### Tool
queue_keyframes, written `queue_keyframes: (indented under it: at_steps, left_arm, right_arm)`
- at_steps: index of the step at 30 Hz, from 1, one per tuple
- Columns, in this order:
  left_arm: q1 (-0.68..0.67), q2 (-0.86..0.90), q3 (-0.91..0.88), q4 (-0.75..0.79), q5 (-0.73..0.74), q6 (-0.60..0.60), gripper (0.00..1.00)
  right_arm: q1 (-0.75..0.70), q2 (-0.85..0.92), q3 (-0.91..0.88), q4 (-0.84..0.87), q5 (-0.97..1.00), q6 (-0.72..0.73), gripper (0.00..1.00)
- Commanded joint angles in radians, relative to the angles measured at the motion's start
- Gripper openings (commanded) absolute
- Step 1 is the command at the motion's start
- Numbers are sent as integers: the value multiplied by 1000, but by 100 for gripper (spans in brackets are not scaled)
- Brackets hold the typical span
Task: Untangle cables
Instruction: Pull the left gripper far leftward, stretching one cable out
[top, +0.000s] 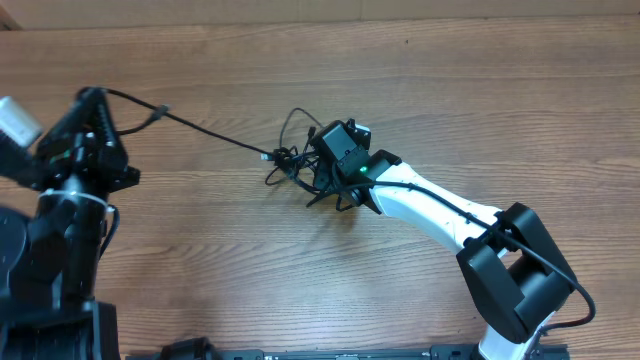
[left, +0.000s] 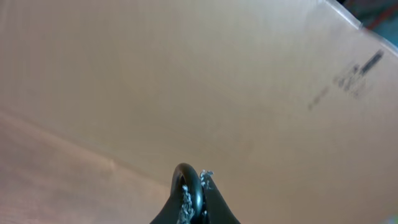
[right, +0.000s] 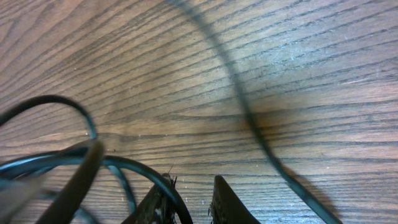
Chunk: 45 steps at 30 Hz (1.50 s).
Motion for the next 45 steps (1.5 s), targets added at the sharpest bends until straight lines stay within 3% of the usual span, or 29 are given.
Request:
queue_keyframes:
  at_steps: [1, 11, 25, 36, 40, 45]
  left_arm:
    - [11, -8, 21, 60, -121, -14, 4]
    - [11, -7, 55, 161, -154, -48, 4]
    - [11, -7, 90, 82, -272, 26, 4]
    - [11, -7, 90, 9, -408, 93, 4]
    - [11, 2, 90, -32, -441, 117, 4]
    - [11, 28, 90, -114, -447, 99, 4]
  right_arm:
    - [-5, -13, -1, -5, 49, 3, 18]
    - [-45, -13, -1, -66, 220, 3, 17]
    - [-406, -13, -11, -243, 223, 3, 19]
    - [-655, -13, -55, -249, 178, -5, 28]
    - [-690, -13, -55, -248, 101, -58, 29]
    - [-691, -13, -55, -248, 51, -80, 39]
